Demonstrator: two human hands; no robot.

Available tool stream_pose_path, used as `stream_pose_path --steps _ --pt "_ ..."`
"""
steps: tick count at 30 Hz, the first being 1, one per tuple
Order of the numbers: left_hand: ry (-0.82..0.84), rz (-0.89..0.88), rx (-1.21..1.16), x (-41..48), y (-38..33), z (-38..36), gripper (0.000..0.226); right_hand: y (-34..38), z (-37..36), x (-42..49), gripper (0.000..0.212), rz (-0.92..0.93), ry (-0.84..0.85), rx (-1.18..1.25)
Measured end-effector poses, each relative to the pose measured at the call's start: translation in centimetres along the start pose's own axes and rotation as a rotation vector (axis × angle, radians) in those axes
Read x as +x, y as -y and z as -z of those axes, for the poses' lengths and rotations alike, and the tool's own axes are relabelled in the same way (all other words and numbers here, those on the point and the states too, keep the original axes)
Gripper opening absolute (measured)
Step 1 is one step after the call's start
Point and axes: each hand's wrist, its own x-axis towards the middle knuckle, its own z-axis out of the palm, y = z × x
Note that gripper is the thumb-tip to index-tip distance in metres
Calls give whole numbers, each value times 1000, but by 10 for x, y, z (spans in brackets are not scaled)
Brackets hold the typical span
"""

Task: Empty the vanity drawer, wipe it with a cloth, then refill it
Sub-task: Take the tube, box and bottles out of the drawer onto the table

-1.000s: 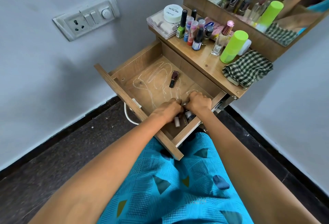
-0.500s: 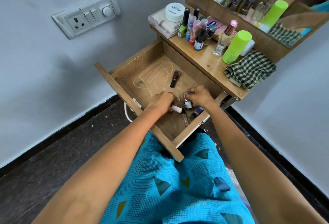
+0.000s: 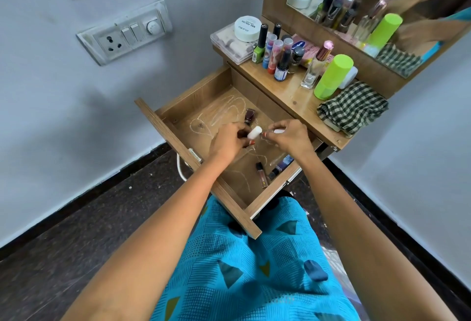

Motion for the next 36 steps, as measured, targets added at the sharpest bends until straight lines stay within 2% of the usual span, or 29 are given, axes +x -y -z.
stream_pose_path --steps 3,6,9,13,22,30,36 --pt "-105 -64 -139 -2 -21 7 27 15 12 -9 24 65 -121 22" --pt "-227 -146 -211 0 -44 13 27 28 26 -11 30 191 -299 -119" --pt "-328 -168 -315 8 -64 14 25 37 33 -7 25 285 -435 -67" --pt "-388 -170 -435 23 -82 12 26 40 31 8 24 320 -548 -33" --pt "-470 -153 -458 48 -88 4 27 36 13 26 29 276 -641 -69" --pt "-503 -162 -428 62 -86 0 27 39 11 37 20 115 -649 -60" --pt "-501 -160 -438 70 -82 -5 30 40 9 42 23 54 -650 -63"
